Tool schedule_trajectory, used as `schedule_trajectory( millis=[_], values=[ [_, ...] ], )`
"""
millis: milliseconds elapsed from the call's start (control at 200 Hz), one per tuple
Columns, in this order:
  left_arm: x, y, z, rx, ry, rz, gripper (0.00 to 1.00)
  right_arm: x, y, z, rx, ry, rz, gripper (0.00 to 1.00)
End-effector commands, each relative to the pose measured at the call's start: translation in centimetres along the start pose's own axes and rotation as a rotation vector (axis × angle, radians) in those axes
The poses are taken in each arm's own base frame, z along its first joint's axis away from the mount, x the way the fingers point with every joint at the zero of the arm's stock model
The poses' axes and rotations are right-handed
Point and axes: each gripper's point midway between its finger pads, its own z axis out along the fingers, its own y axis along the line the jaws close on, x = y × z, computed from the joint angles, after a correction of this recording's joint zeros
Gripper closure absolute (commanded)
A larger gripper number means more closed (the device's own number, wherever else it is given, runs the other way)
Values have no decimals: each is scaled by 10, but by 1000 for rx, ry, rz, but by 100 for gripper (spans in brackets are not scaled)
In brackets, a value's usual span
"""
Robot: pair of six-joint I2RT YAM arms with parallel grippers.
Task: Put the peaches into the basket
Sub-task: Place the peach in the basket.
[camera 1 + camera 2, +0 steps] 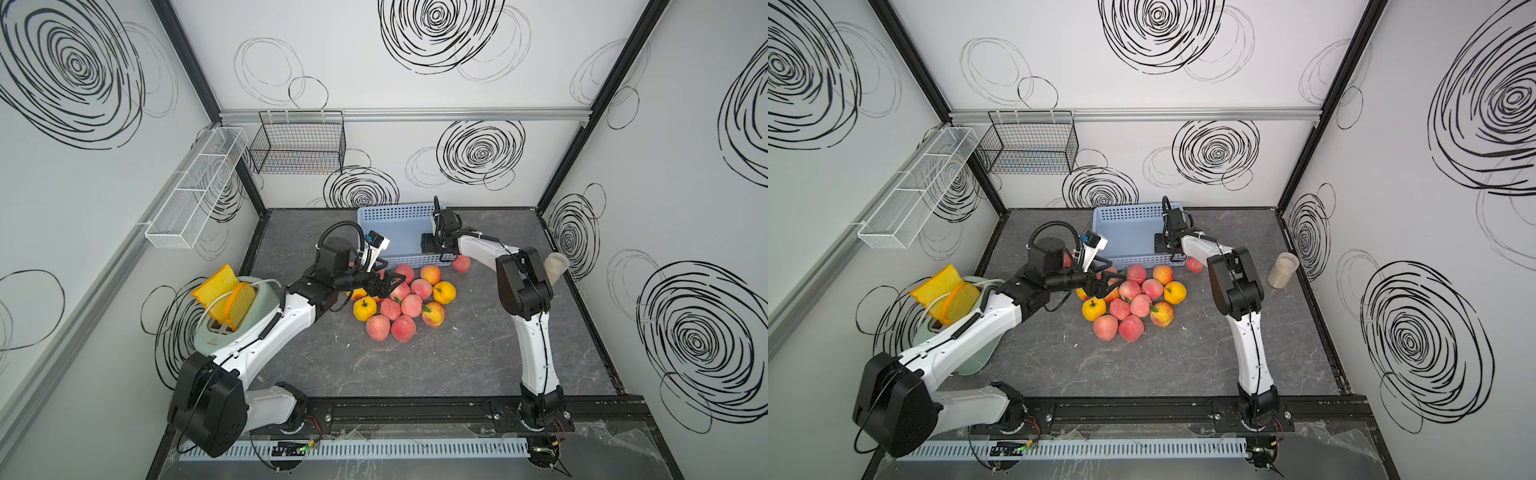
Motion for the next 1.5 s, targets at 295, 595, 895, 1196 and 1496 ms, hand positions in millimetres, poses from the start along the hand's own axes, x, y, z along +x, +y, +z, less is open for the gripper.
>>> schedule_trajectory(
  millis=[295,595,895,1196,1496],
  values=[
    [-26,-2,-11,-18,-69,34,13,-15,-1,-17,28,-14,27,13],
    [-25,6,-10,-40,-65,20,10,-53,9,-64,-6,-117,32,7],
    [-22,35,-12,-129,-67,-39,10,-65,15,-134,-94,-260,39,7],
    [-8,78,-17,-276,-68,-108,8,-1,7,-196,-242,-428,-23,4],
    [16,144,-27,-582,9,-297,8,70,12,-216,-403,-477,-84,5]
  ],
)
